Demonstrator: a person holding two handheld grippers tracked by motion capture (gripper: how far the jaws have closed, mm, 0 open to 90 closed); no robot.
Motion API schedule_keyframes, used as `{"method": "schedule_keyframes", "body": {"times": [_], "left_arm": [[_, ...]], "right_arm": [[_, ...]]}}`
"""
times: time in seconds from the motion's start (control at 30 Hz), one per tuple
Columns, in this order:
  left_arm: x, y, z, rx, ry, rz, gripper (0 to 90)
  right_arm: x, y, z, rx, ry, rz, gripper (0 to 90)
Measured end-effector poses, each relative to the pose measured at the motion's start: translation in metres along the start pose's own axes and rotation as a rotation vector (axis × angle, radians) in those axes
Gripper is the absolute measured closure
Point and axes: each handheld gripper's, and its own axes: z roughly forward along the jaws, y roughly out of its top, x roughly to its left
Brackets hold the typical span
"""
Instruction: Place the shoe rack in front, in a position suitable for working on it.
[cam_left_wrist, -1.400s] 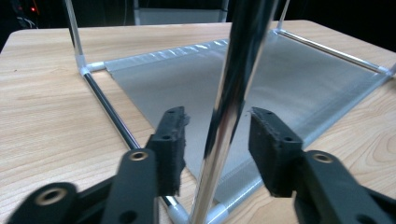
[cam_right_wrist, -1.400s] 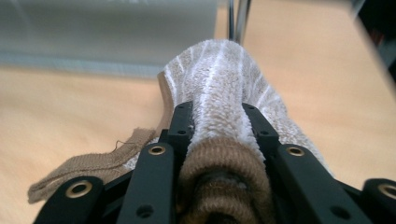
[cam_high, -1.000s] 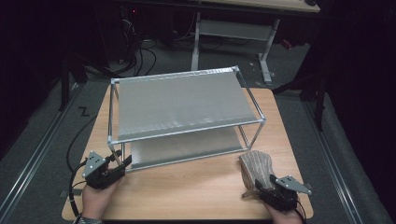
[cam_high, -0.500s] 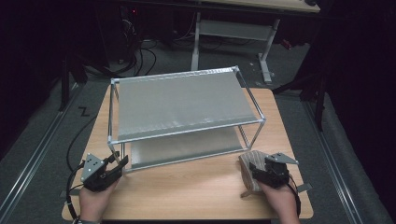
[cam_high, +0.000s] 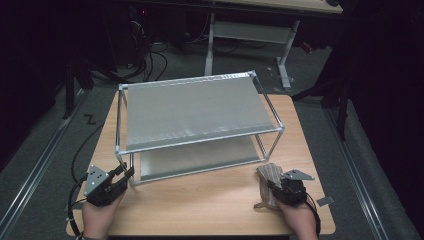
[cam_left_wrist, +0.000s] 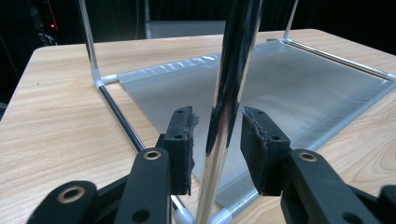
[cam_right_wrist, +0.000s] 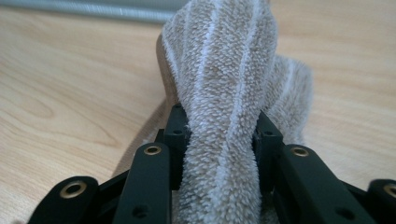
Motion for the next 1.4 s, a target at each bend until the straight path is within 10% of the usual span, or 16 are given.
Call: {"method": "schedule_keyframes", "body": {"times": [0.3,0.5,1.17,1.4], "left_arm": [[-0.008,0.000,0.006,0.009,0.074,0.056,77.7],[-0.008,0.000,0.007,0.013,0.087,0.077,80.7],[-0.007,-0.001,0.008,0.007,0.078,0.163,79.7],[-0.007,-0.002,0.007,0.001,0.063,0.166,79.7]], "right_arm": [[-0.008,0.000,-0.038,-0.461,-0.091,0.012,64.3],[-0.010,0.021,-0.041,-0.657,-0.139,-0.032,63.4],[-0.017,0.066,0.006,-0.611,-0.136,-0.044,38.8],[-0.019,0.080,0.003,-0.628,-0.114,-0.050,51.4]]}}
